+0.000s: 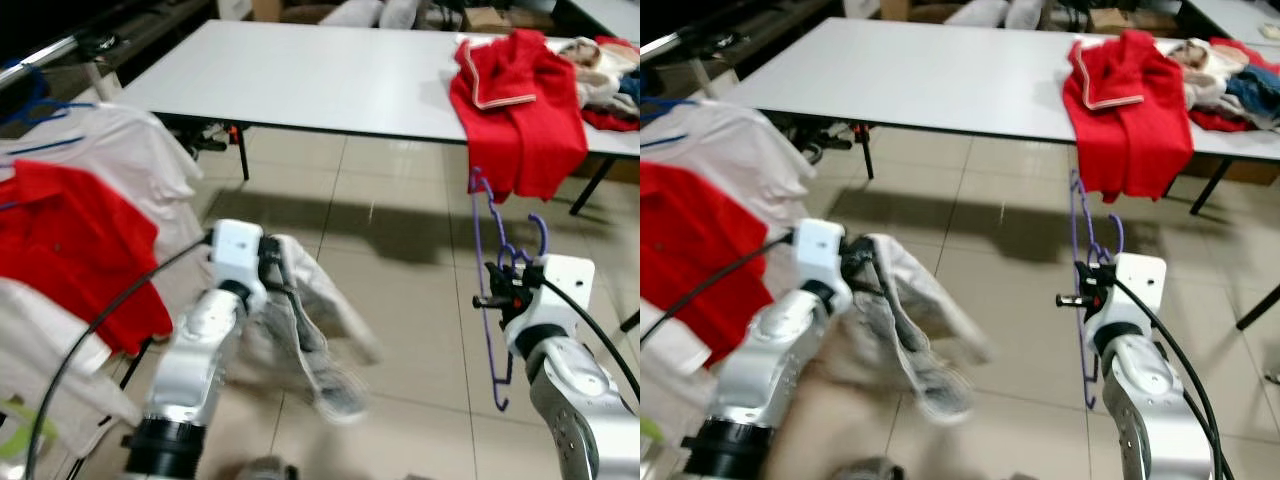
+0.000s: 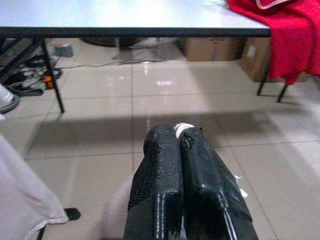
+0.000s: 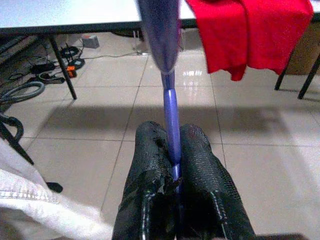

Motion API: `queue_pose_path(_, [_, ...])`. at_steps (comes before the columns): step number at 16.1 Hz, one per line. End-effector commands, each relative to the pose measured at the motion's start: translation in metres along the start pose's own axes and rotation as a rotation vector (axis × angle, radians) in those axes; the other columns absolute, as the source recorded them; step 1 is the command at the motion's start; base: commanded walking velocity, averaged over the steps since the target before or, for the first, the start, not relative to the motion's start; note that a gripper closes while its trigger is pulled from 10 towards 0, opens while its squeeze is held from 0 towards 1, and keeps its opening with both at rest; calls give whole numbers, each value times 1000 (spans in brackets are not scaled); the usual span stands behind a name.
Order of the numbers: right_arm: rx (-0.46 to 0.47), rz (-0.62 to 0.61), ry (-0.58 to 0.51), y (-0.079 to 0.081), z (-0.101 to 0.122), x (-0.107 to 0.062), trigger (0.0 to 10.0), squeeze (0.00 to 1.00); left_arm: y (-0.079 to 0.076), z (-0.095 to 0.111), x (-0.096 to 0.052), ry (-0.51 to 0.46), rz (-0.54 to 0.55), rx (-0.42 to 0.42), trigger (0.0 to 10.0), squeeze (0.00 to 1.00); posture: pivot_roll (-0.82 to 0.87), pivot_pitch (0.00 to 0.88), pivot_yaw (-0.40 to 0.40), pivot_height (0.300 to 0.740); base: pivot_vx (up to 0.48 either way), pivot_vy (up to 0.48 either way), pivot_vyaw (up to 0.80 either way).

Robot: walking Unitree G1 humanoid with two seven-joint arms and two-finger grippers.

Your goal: Hang hanger

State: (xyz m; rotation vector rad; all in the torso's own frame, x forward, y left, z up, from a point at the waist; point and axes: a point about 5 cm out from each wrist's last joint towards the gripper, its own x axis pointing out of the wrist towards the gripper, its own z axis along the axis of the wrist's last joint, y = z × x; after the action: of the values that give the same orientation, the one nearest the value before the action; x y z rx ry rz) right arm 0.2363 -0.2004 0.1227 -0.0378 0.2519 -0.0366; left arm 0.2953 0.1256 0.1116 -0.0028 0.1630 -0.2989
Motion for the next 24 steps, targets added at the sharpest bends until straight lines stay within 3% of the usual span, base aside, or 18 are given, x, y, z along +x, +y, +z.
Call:
queue_pose_path(1, [-29,41,-8,6,3,1,10000,0,6,13,-2,-53,24,-3,10000,0,31,39,17,740,0,0,0])
queue_pose_path(6, [-38,80,-1,7,1,2,10000,0,6,15,-4,-55,45,12,10000,0,39,44,14,740,0,0,0])
queue_pose_path(14, [2,73,-19,12,2,0,10000,0,3,20,-2,-62,-7,33,10000,0,40,30,38,740,0,0,0])
queue_pose_path(24, [10,70,-29,14,2,0,10000,0,4,19,-3,-56,-14,25,10000,0,42,25,44,740,345,0,0])
